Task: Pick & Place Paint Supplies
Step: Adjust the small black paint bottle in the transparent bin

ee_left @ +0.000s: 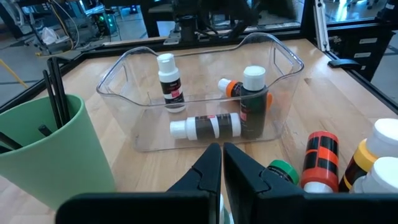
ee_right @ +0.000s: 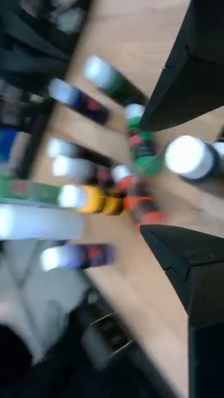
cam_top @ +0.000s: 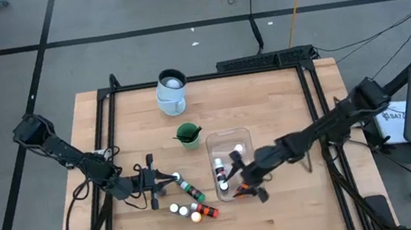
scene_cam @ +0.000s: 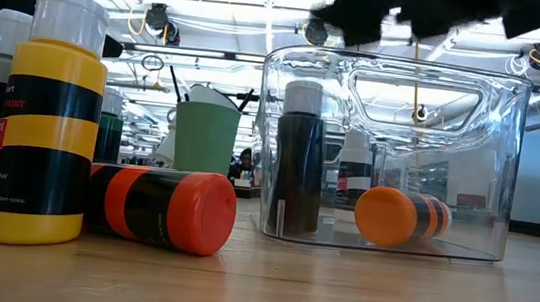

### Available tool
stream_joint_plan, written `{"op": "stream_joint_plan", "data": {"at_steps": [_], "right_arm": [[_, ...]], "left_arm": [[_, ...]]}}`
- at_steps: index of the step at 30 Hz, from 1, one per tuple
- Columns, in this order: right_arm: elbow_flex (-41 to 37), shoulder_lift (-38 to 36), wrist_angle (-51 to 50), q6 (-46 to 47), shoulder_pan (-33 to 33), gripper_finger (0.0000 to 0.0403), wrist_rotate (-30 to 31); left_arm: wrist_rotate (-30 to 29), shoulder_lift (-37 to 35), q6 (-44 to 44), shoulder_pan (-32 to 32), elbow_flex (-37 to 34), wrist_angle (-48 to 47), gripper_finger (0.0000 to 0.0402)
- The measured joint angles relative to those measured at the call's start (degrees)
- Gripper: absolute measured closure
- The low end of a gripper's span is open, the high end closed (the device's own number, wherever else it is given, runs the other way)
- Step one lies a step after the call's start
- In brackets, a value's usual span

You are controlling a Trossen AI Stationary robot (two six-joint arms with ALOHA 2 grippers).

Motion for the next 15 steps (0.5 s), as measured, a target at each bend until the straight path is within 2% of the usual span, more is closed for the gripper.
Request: {"op": "stream_joint_plan", "data": {"at_steps": [4, 8, 15], "right_arm": [[4.78, 5.25, -5.47, -0.23, -1.71, 0.0149, -0.37], [7.73, 8.85, -5.85, 1.04, -3.46, 0.0149, -5.38], [8.44, 11.72, -6.88, 0.62, -4.30, 0.0149, -5.95]], "left_arm": [[0.02, 0.00, 0.00, 0.00, 0.00, -0.16, 0.0380], [0.32, 0.00, 0.00, -0.02, 0.00, -1.00, 0.0380], [2.65, -0.01, -0.70, -0.02, 0.00, -1.60, 0.0380]]}}
